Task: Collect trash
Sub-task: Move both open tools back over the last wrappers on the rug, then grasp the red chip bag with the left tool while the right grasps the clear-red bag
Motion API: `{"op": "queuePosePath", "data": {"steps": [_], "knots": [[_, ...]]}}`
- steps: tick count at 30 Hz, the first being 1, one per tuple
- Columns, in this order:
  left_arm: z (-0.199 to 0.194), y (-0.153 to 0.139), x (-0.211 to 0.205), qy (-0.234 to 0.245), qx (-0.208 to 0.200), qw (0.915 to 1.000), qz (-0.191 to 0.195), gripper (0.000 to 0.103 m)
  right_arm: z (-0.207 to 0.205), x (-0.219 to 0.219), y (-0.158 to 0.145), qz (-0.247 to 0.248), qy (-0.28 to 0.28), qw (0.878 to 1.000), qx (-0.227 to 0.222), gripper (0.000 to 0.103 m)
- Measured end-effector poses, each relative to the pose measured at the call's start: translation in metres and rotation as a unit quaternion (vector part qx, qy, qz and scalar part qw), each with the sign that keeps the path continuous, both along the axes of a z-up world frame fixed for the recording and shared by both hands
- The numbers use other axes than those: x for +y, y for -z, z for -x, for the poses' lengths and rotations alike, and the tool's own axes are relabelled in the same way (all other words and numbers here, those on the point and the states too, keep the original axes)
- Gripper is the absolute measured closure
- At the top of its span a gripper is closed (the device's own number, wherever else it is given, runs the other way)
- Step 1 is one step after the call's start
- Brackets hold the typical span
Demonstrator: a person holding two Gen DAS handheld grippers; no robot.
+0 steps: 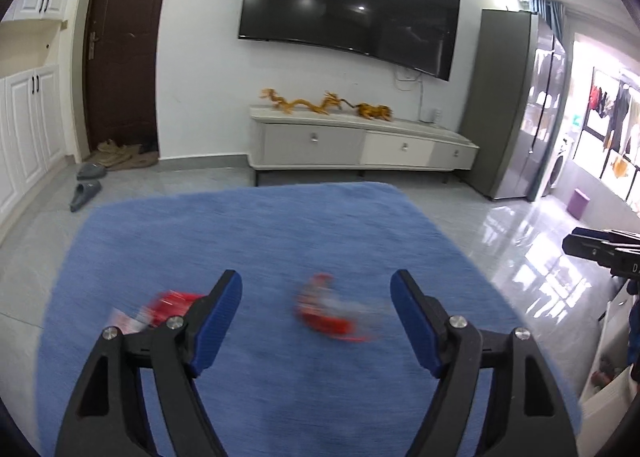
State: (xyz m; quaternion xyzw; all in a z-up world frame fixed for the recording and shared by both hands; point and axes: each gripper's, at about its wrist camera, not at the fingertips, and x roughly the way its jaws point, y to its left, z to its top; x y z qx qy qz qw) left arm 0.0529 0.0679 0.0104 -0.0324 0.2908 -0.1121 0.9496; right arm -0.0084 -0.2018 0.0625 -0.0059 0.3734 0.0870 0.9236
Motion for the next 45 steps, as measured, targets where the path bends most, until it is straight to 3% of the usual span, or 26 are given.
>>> {"op": "queuePosePath", "data": {"steps": [4, 8, 16, 28, 30, 32, 34, 36, 39, 42, 45], "knots": [[-0.03, 0.006, 0.052, 0.004, 0.013, 0.9996, -0.025, 0.027, -0.027, 0.041, 0.017, -0.01, -0.051, 0.998, 0.02, 0.045], [-0.064, 0.019, 0.088, 0.009, 0.056, 0.9984, 0.002, 0.027, -0.054, 0.084, 0.037, -0.012, -0.098, 0.994, 0.04, 0.045], [-0.086, 0.055, 0.11, 0.017, 0.11, 0.9938, 0.006, 0.027, -0.087, 0.159, 0.065, -0.024, -0.176, 0.982, 0.071, 0.044], [-0.066, 0.084, 0.109, 0.062, 0.161, 0.9848, 0.014, 0.028, -0.104, 0.207, 0.111, -0.03, -0.224, 0.966, 0.122, 0.043], [-0.059, 0.086, 0.105, 0.069, 0.162, 0.9844, 0.01, 0.034, -0.103, 0.208, 0.115, -0.032, -0.228, 0.965, 0.126, 0.043], [-0.055, 0.087, 0.102, 0.069, 0.158, 0.985, 0.007, 0.035, -0.103, 0.209, 0.118, -0.033, -0.227, 0.965, 0.128, 0.05], [-0.054, 0.087, 0.099, 0.064, 0.156, 0.9857, -0.002, 0.043, -0.101, 0.207, 0.119, -0.033, -0.228, 0.964, 0.129, 0.056], [-0.054, 0.087, 0.099, 0.055, 0.158, 0.9859, -0.002, 0.058, -0.099, 0.204, 0.121, -0.032, -0.229, 0.964, 0.129, 0.063], [-0.052, 0.086, 0.1, 0.045, 0.16, 0.9861, -0.009, 0.072, -0.094, 0.197, 0.121, -0.04, -0.228, 0.964, 0.128, 0.077], [-0.047, 0.086, 0.103, 0.038, 0.158, 0.9868, -0.005, 0.079, -0.087, 0.191, 0.117, -0.045, -0.225, 0.965, 0.125, 0.083], [-0.037, 0.082, 0.101, 0.029, 0.154, 0.9877, -0.004, 0.079, -0.077, 0.185, 0.113, -0.044, -0.234, 0.964, 0.12, 0.085]]}}
